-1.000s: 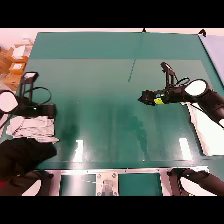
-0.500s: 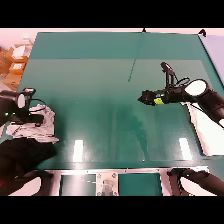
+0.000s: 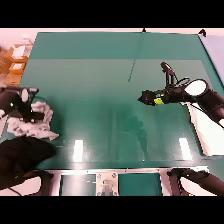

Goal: Fold the shirts.

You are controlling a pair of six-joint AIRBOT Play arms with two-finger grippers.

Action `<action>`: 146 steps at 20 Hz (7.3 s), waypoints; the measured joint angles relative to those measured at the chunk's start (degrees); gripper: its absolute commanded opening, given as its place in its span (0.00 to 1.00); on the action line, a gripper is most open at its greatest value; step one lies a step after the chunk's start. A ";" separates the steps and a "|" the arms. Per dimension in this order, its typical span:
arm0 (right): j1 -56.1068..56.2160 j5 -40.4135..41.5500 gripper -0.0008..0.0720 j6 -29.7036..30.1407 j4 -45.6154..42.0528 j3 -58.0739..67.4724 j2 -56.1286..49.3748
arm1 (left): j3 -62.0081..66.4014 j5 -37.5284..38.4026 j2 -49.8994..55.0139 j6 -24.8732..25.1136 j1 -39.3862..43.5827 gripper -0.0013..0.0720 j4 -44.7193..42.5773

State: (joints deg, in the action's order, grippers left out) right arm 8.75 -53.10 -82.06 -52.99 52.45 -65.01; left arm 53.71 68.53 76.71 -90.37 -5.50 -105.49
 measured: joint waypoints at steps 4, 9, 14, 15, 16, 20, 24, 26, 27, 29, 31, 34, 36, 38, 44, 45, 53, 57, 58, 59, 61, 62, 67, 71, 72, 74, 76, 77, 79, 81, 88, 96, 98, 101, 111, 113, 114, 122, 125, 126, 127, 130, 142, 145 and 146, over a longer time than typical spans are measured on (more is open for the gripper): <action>0.02 -0.48 0.03 -0.02 0.31 0.02 0.00 | 15.67 5.99 -2.54 0.26 7.15 0.05 8.39; -1.38 -4.63 0.03 -0.02 0.39 0.81 0.00 | 30.84 7.82 -4.26 -0.42 22.56 0.05 17.55; -8.24 -9.07 0.03 -0.02 0.46 4.70 0.00 | 32.44 2.95 1.81 -0.79 35.95 1.00 27.02; -9.90 -9.66 0.03 -0.02 0.39 5.51 0.00 | 32.46 1.97 3.48 -0.70 37.48 0.98 28.57; -11.67 -10.08 0.03 -0.02 0.46 6.23 0.00 | 32.48 1.42 5.14 -0.52 38.62 0.98 30.01; -17.86 -10.25 0.03 -0.02 0.42 7.48 0.00 | 34.27 4.50 7.91 1.09 36.83 0.98 32.06; -20.39 -9.01 0.59 -0.04 0.50 6.75 0.00 | 34.10 9.20 8.33 2.25 28.89 0.98 32.70; -19.30 -8.55 0.77 0.00 0.37 4.44 0.00 | 31.28 9.57 8.50 2.78 24.63 0.98 32.94; -17.81 -8.59 0.77 0.00 0.59 2.54 0.00 | 29.51 8.41 8.55 2.93 22.73 0.98 33.51; -13.51 -7.65 0.78 0.00 1.27 -2.10 0.00 | 25.53 3.08 9.09 3.43 19.41 0.98 35.41; -7.58 -5.35 0.77 0.00 3.34 -6.71 -0.02 | 22.91 -3.93 10.71 4.94 17.20 0.98 38.51; 1.66 0.04 0.77 0.00 6.01 -11.06 -0.79 | 21.03 -13.79 15.43 9.90 15.91 0.98 47.30; 6.32 2.73 0.77 -0.02 7.45 -12.37 -2.36 | 20.48 -19.12 18.80 13.33 15.45 0.98 53.46; 9.18 4.15 0.77 -0.20 8.48 -13.05 -4.52 | 20.35 -22.95 21.68 16.59 15.19 0.98 59.10; 11.74 7.52 0.28 -0.24 12.02 -13.60 -9.18 | 20.37 -27.43 26.91 24.92 15.02 0.05 72.17; 11.85 7.67 0.09 -0.11 12.37 -13.57 -9.57 | 20.37 -27.65 27.30 25.75 14.99 0.05 73.59; 2.95 -2.75 0.03 3.32 11.13 -7.04 -9.14 | 27.34 -20.57 21.62 27.54 11.17 0.05 77.33; -8.98 -10.95 0.03 4.50 11.28 3.26 -4.46 | 32.00 -15.96 9.40 27.26 7.19 0.05 73.66; -11.52 -12.52 0.03 4.81 11.69 6.49 -2.99 | 32.87 -15.30 5.92 27.23 6.38 0.05 72.91; -13.62 -14.03 0.03 5.07 12.13 9.60 -1.70 | 33.81 -14.88 2.12 27.10 5.68 0.05 72.17; -16.90 -17.16 0.03 5.44 12.59 16.33 0.72 | 35.85 -14.29 -5.16 27.08 5.01 0.05 69.72; -18.01 -18.78 0.03 5.60 12.85 19.23 1.79 | 36.83 -14.10 -8.46 27.08 4.81 0.05 68.28; -21.20 -23.54 0.03 6.01 13.31 29.35 8.11 | 39.63 -13.14 -23.74 24.94 4.24 0.05 56.30; -22.10 -24.30 0.03 6.21 13.22 32.02 12.46 | 40.11 -10.05 -30.86 22.86 4.11 0.05 47.80; -22.16 -24.33 0.03 6.21 13.14 32.06 12.90 | 40.02 -8.48 -31.58 22.08 4.11 0.05 46.31; -22.23 -24.37 0.03 6.32 13.07 30.75 13.22 | 38.07 -5.05 -32.41 20.57 4.11 0.05 44.04; -21.77 -23.65 0.03 7.19 12.92 27.21 12.57 | 33.14 -3.41 -32.83 19.63 4.11 0.05 43.04; -21.11 -22.49 0.03 7.67 12.85 24.57 11.72 | 29.59 -2.93 -32.92 19.26 4.11 0.05 42.64; -19.17 -19.45 0.03 8.87 12.85 18.80 9.09 | 20.39 -3.82 -33.07 18.86 4.11 0.05 42.88; -16.13 -15.30 0.03 10.36 12.81 12.59 4.22 | 9.60 -7.28 -32.96 18.95 4.11 0.05 44.78; -12.72 -7.76 0.33 12.79 13.00 7.61 -12.02 | -15.56 -19.96 -31.06 24.33 4.11 0.05 54.47; -24.94 -17.97 0.74 7.50 8.04 -1.68 -3.17 | -19.28 -22.29 -30.60 26.21 4.11 0.05 56.46; -23.23 -16.20 0.74 6.38 8.17 -10.56 -1.01 | -19.41 -22.36 -30.60 26.25 4.11 0.05 56.52; -16.76 -10.40 0.74 6.21 11.21 -21.33 -0.37 | -19.52 -22.43 -30.60 26.29 4.11 0.05 56.57; 0.13 0.87 0.03 8.83 20.06 -23.74 -2.38 | -18.29 -21.31 -30.60 26.75 4.11 0.05 56.02; -0.39 -2.80 0.03 9.81 20.55 -18.69 -1.92 | -14.01 -19.96 -30.77 27.04 4.11 0.05 54.12; -1.66 -5.57 0.03 10.12 20.74 -14.91 -1.38 | -10.64 -19.02 -30.88 27.02 4.11 0.05 52.89; -21.51 -18.73 0.03 6.27 21.33 33.79 5.49 | 36.26 -12.74 -31.12 24.26 4.11 0.05 43.06; -27.12 -19.80 0.03 5.44 21.40 49.29 7.87 | 51.84 -11.98 -31.17 23.61 4.11 0.05 42.07; -28.46 -20.09 0.03 5.20 21.53 52.89 8.72 | 55.58 -11.43 -31.19 23.39 4.11 0.05 41.99; -29.66 -20.17 0.03 5.11 21.46 55.82 9.77 | 58.95 -11.08 -31.21 23.28 4.11 0.05 41.90; -31.45 -20.22 0.03 4.85 20.39 60.46 12.79 | 64.81 -9.27 -31.28 23.08 4.11 0.05 41.90; -32.35 -18.29 0.03 6.75 17.81 34.84 14.69 | 55.06 -11.32 -20.81 23.30 4.11 0.05 41.64; -32.17 -11.21 0.03 9.64 17.79 19.98 11.15 | 52.85 -12.11 -8.66 25.16 4.94 0.05 45.22; -31.89 -8.61 0.03 10.82 17.81 16.11 9.03 | 52.46 -12.44 -3.56 26.14 5.68 0.05 46.82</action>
State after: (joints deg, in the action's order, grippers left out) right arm -23.14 -61.71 -71.24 -35.18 68.55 -55.99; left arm 106.17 56.10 73.14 -64.23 0.19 -58.67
